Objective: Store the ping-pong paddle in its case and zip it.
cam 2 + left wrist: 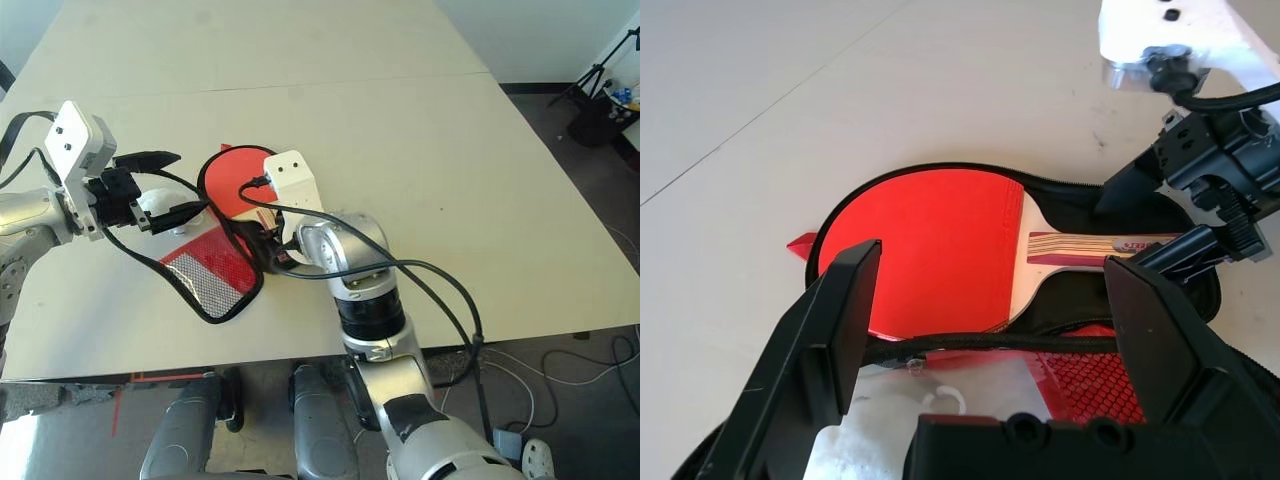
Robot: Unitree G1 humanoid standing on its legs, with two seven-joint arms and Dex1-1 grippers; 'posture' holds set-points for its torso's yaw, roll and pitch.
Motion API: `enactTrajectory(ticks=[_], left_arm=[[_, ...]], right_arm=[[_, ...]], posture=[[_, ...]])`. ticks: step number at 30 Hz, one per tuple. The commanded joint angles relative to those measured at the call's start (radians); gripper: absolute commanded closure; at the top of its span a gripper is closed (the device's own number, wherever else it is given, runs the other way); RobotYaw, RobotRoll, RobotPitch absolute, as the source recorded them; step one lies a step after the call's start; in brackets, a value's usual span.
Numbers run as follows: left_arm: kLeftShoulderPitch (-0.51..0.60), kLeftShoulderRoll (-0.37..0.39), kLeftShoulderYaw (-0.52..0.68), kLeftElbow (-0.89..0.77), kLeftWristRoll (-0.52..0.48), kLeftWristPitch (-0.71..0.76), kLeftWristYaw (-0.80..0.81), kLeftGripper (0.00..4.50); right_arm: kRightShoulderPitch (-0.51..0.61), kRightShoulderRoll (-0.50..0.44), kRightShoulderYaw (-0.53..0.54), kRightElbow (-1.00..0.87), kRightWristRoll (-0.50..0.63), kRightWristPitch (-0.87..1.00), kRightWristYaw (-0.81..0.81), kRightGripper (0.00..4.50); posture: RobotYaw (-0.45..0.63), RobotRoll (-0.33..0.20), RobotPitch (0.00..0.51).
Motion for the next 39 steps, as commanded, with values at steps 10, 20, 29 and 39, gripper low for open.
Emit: enactTrajectory(ticks=[10,20,29,39], left_arm=[[-0.016,0.290,0.146,0.065,0.012,0.027,-0.088,0.00],[0.272,0.477,0.311,0.196,0.055,-0.053,-0.207,0.00],[0.355,0.390,0.226,0.119,0.049,-0.043,-0.188,0.00],[0.185,0.199,0.114,-0.079,-0.131,0.172,-0.130,0.00]], right_arm=[[0.102,-0.372,0.000,0.019,0.098,-0.489,0.361,0.02],[0.111,-0.459,-0.061,0.194,0.119,-0.764,0.560,0.02],[0.088,-0.449,-0.107,0.271,0.123,-0.812,0.561,0.02],[0.082,-0.456,-0.160,0.300,0.136,-0.778,0.549,0.02]], posture=[[0.08,0.000,0.242],[0.11,0.000,0.238],[0.09,0.000,0.233],[0.05,0.000,0.235]])
